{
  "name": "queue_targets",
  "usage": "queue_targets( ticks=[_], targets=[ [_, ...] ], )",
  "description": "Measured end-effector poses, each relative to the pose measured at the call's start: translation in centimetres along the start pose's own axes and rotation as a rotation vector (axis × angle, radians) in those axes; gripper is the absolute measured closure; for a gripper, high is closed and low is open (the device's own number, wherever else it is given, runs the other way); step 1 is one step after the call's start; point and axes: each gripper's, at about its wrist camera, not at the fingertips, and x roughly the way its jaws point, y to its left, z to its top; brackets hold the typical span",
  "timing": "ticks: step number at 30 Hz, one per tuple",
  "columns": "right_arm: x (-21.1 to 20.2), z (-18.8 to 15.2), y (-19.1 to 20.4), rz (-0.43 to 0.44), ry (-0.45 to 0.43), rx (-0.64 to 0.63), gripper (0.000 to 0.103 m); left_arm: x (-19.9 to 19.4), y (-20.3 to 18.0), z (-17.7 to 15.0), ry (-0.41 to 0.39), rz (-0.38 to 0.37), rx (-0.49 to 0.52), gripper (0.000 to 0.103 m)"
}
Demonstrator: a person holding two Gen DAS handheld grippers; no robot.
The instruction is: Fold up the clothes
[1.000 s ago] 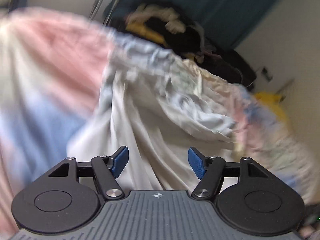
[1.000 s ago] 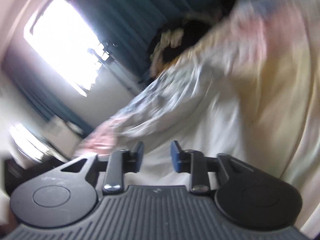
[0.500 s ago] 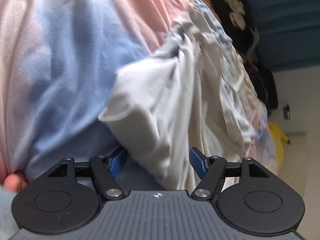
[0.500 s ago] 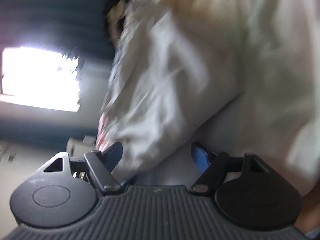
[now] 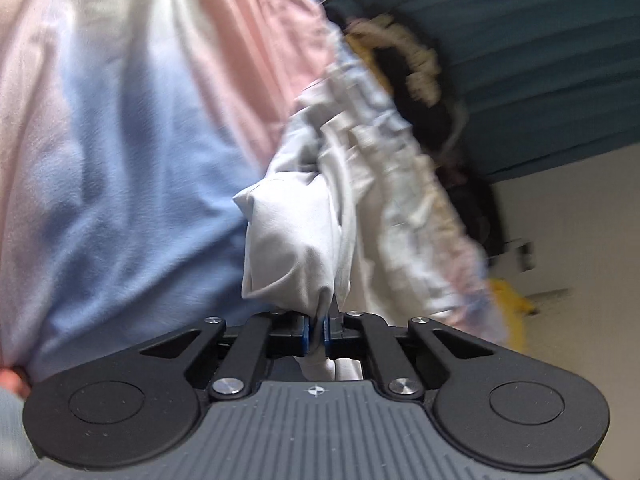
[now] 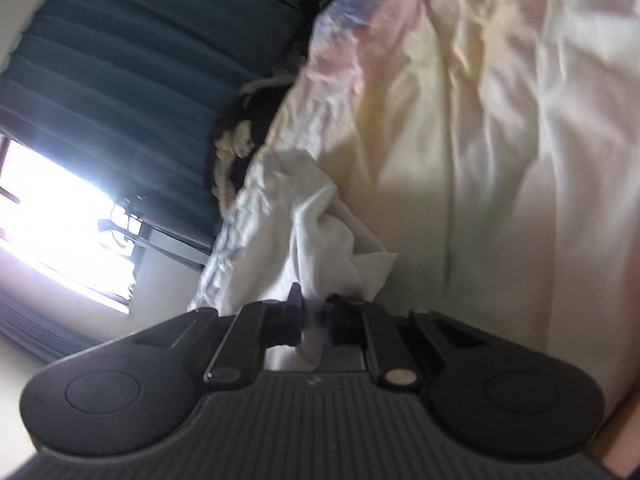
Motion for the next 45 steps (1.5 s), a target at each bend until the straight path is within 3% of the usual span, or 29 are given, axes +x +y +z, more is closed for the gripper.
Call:
queue_targets(
  ticks=[5, 13, 17, 21, 27, 33, 39, 45],
  targets=[
    [-4.1, 0.5, 1.7, 0.074, -0.053, -0.039, 0.093, -4.3, -2.0, -1.0, 0.003, -0.05, 0.065, 0.096],
    [-13.0, -0.8, 2.3, 0.083, 0.021, -0.065, 0.093, -10.5, 0.0, -4.3, 0.054, -0.058, -0.033, 0.096],
    [-13.7, -0.4, 2.0, 0.074, 0.03, -0.036, 0.093, -11.0, 0.5, -4.6, 0.055, -0.058, -0.044, 0.096],
    [-11.2, 1.1, 2.8, 0.094, -0.011, -0.026, 0.093, -9.1, -1.4, -3.1, 0.031, -0.07, -0.014, 0.096],
    [-3.4, 4.5, 4.8, 0.099, -0.077, 0.013, 0.093, -2.9, -5.0, 1.8, 0.027, -0.042, -0.012, 0.096],
    [6.4, 8.2, 5.0, 0.018, -0.065, 0.056, 0.093, 5.0, -7.5, 6.3, 0.01, 0.048, 0.004, 0.096],
    [14.9, 10.7, 3.2, -0.06, -0.029, 0.021, 0.093, 13.6, -7.2, 9.3, 0.015, 0.103, -0.013, 0.096],
    [20.0, 11.2, 1.1, -0.086, 0.0, -0.059, 0.091, 17.8, -7.8, 10.3, 0.001, 0.135, 0.125, 0.094]
  ],
)
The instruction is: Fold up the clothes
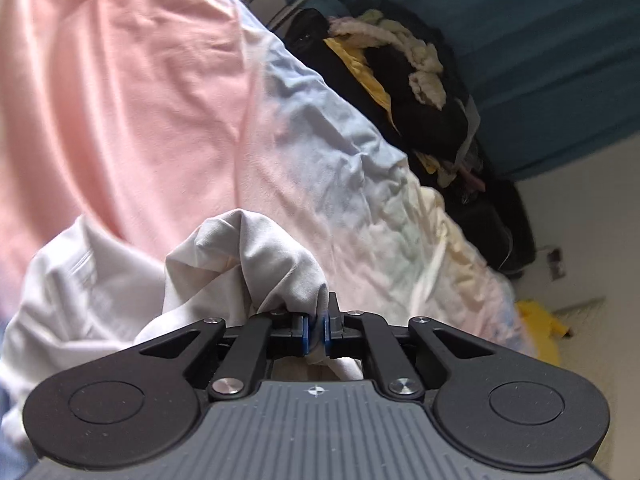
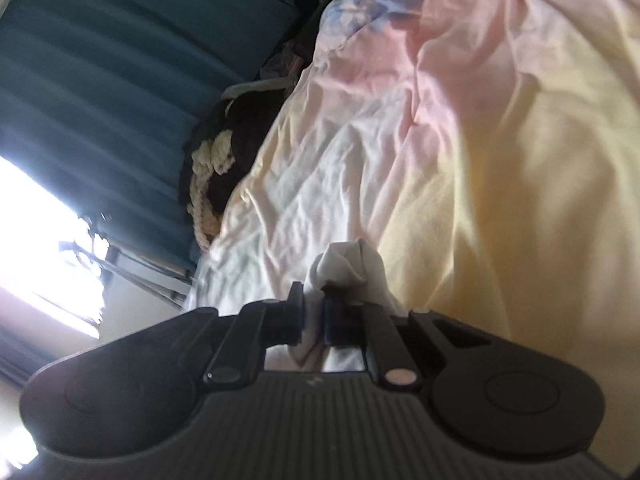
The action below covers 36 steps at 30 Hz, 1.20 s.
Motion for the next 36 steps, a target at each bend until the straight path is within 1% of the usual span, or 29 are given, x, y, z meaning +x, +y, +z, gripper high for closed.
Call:
queue_targets(
  ticks=[3, 5, 6, 7, 8, 9, 10, 11, 12, 14, 15, 16, 17, 18, 19, 20, 22, 24, 25, 26, 28, 31, 34, 36],
  targets=[
    [0.7, 0.0, -0.5, 0.001, 0.017, 0.003, 0.088, 1.3, 0.4, -0.1, 0.014, 0.017, 0.02, 0.092],
    [0.9, 0.1, -0.4, 0.016, 0.023, -0.009, 0.074, 1.9, 0.6, -0.3, 0.022, 0.023, 0.037, 0.09],
    [0.7, 0.0, -0.1, 0.038, 0.019, -0.027, 0.055, 2.0, 0.7, -0.4, 0.022, 0.015, 0.048, 0.081],
    [0.4, 0.0, 0.2, 0.064, 0.007, -0.054, 0.038, 1.8, 0.5, -0.6, 0.017, -0.009, 0.066, 0.062],
    [0.0, -0.1, 0.8, 0.082, -0.012, -0.094, 0.035, 1.3, 0.1, -0.8, 0.007, -0.039, 0.093, 0.05],
    [-0.5, -0.2, 1.5, 0.097, -0.026, -0.153, 0.033, 0.7, -0.5, -1.3, -0.01, -0.058, 0.129, 0.031],
    [-0.8, -0.4, 2.2, 0.108, -0.032, -0.213, 0.033, 0.0, -1.1, -1.8, -0.033, -0.065, 0.172, 0.021],
    [-1.2, -0.7, 2.9, 0.116, -0.04, -0.269, 0.033, -0.8, -1.8, -2.5, -0.06, -0.064, 0.228, 0.019],
    [-1.7, -1.1, 3.6, 0.126, -0.052, -0.327, 0.034, -1.5, -2.6, -3.4, -0.086, -0.057, 0.305, 0.018],
    [-2.5, -2.2, 4.8, 0.142, -0.076, -0.466, 0.038, -2.5, -4.2, -5.3, -0.134, -0.049, 0.473, 0.018],
    [-2.6, -2.9, 5.5, 0.145, -0.079, -0.541, 0.045, -2.7, -4.8, -6.4, -0.158, -0.042, 0.546, 0.018],
    [-2.6, -3.5, 6.1, 0.147, -0.079, -0.613, 0.056, -2.7, -5.3, -7.4, -0.179, -0.03, 0.611, 0.018],
    [-2.4, -4.2, 6.7, 0.149, -0.064, -0.663, 0.061, -2.6, -5.8, -8.3, -0.193, -0.021, 0.664, 0.018],
    [-1.8, -4.7, 6.9, 0.144, -0.037, -0.687, 0.066, -2.2, -6.0, -8.9, -0.193, -0.016, 0.697, 0.018],
    [-1.3, -5.2, 7.2, 0.139, -0.011, -0.71, 0.069, -1.5, -6.0, -9.4, -0.185, -0.012, 0.719, 0.018],
    [-0.8, -5.7, 7.4, 0.134, 0.015, -0.732, 0.071, -0.7, -6.0, -9.9, -0.181, 0.005, 0.743, 0.018],
    [0.2, -6.8, 7.2, 0.117, 0.064, -0.778, 0.073, 0.7, -5.6, -10.5, -0.186, 0.07, 0.797, 0.018],
    [1.2, -8.1, 6.8, 0.065, 0.115, -0.837, 0.074, 2.0, -4.9, -10.5, -0.169, 0.14, 0.816, 0.018],
    [1.7, -8.4, 6.5, 0.042, 0.146, -0.853, 0.077, 2.3, -4.5, -10.3, -0.159, 0.15, 0.812, 0.018],
    [1.8, -8.6, 6.2, 0.03, 0.142, -0.871, 0.08, 2.3, -4.3, -10.1, -0.159, 0.151, 0.813, 0.018],
    [1.9, -8.6, 6.0, 0.008, 0.134, -0.894, 0.092, 2.4, -3.9, -9.8, -0.158, 0.152, 0.814, 0.018],
    [1.9, -7.9, 5.7, -0.013, 0.127, -0.893, 0.101, 1.9, -3.4, -9.2, -0.155, 0.139, 0.793, 0.018],
    [1.7, -7.8, 5.0, -0.02, 0.105, -0.886, 0.103, 1.5, -3.3, -8.6, -0.166, 0.138, 0.776, 0.019],
    [1.6, -7.5, 4.7, -0.026, 0.096, -0.875, 0.103, 1.1, -3.3, -8.5, -0.19, 0.158, 0.777, 0.019]
  ],
)
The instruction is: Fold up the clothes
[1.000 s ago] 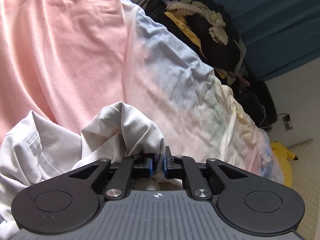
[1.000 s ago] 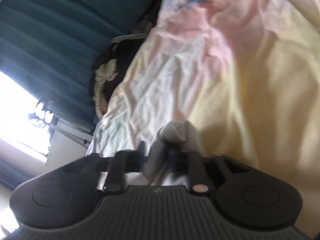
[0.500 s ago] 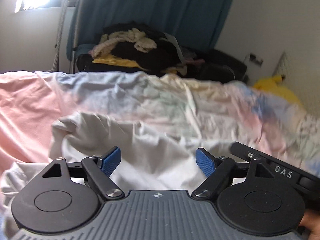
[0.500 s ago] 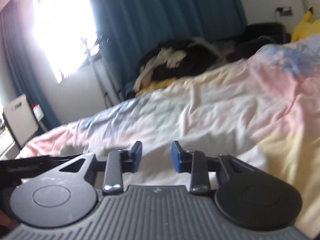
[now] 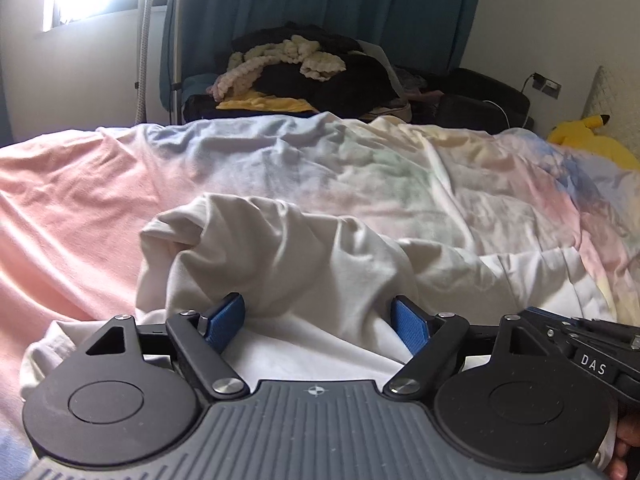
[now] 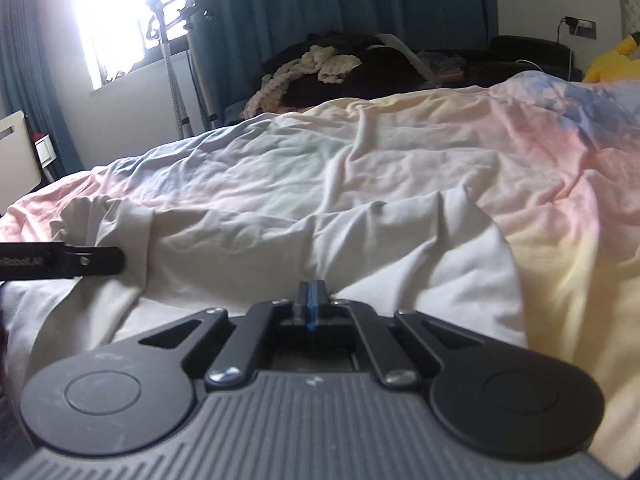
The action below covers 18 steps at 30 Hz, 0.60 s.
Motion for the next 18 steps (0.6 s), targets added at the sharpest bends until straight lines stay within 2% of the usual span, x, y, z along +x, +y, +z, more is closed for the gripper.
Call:
queue_targets(
  ticks=[3, 6, 11, 18],
  targets=[
    [-0.1, 0.1, -0.4, -0.048, -0.016, 0.005, 0.103, -0.3, 1.0, 0.2, -0.006, 0.062, -0.021, 0.019],
    [-0.4, 0.3, -1.2, -0.066, -0.015, 0.016, 0.103, -0.3, 2.0, 0.4, 0.009, 0.056, -0.051, 0.019],
    [-0.8, 0.5, -2.3, -0.104, -0.012, 0.019, 0.103, -0.7, 1.5, 0.7, 0.009, 0.079, -0.021, 0.018],
    [-1.4, 0.4, -3.8, -0.13, -0.022, 0.066, 0.103, -0.9, 1.8, 0.8, 0.009, 0.081, -0.04, 0.018]
  ],
)
